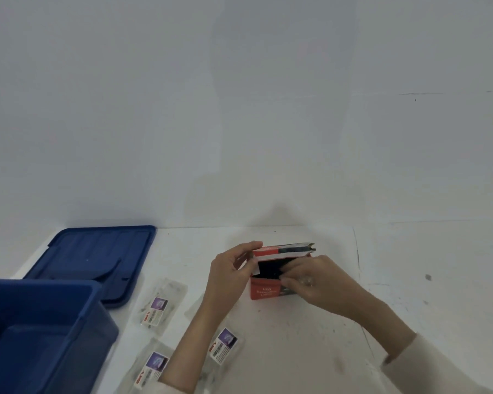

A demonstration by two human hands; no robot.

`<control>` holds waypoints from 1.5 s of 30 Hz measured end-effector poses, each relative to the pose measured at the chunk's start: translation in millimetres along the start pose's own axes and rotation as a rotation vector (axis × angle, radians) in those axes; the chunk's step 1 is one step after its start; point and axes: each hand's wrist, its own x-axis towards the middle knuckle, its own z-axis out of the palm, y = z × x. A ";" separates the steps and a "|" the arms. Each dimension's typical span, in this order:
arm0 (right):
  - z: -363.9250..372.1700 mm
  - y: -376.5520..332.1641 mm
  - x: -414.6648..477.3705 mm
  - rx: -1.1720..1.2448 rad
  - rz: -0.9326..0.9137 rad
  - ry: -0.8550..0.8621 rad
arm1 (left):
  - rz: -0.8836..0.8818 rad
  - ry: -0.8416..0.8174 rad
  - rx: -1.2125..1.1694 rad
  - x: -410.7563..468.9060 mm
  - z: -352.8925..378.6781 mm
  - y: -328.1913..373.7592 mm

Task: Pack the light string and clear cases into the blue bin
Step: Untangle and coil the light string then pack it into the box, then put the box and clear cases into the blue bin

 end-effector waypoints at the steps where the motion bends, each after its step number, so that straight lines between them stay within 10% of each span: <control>1: -1.5 -1.0 -5.9 -0.013 -0.031 0.114 | 0.010 -0.002 0.013 -1.9 0.0 -1.1; 6: 0.5 14.4 -13.9 -0.131 -0.013 0.540 | 0.057 -0.026 0.075 -13.6 -0.3 -7.5; 22: 25.0 45.4 -28.6 -0.023 -0.035 0.371 | 0.348 -0.030 0.585 -21.5 7.4 -33.3; 31: 37.0 8.7 5.9 -0.131 0.213 0.434 | 0.044 -0.228 0.658 -5.5 -12.8 7.2; 35: 44.8 -51.2 16.6 -0.010 0.182 0.579 | 0.038 -0.064 0.591 -17.8 -61.0 34.9; 41: 89.9 -189.4 52.6 0.950 0.324 -0.125 | -0.011 0.257 0.764 -50.7 -171.0 44.4; 45: 123.9 -254.0 63.6 1.169 0.443 -0.437 | -0.432 0.385 1.072 -87.3 -248.3 18.7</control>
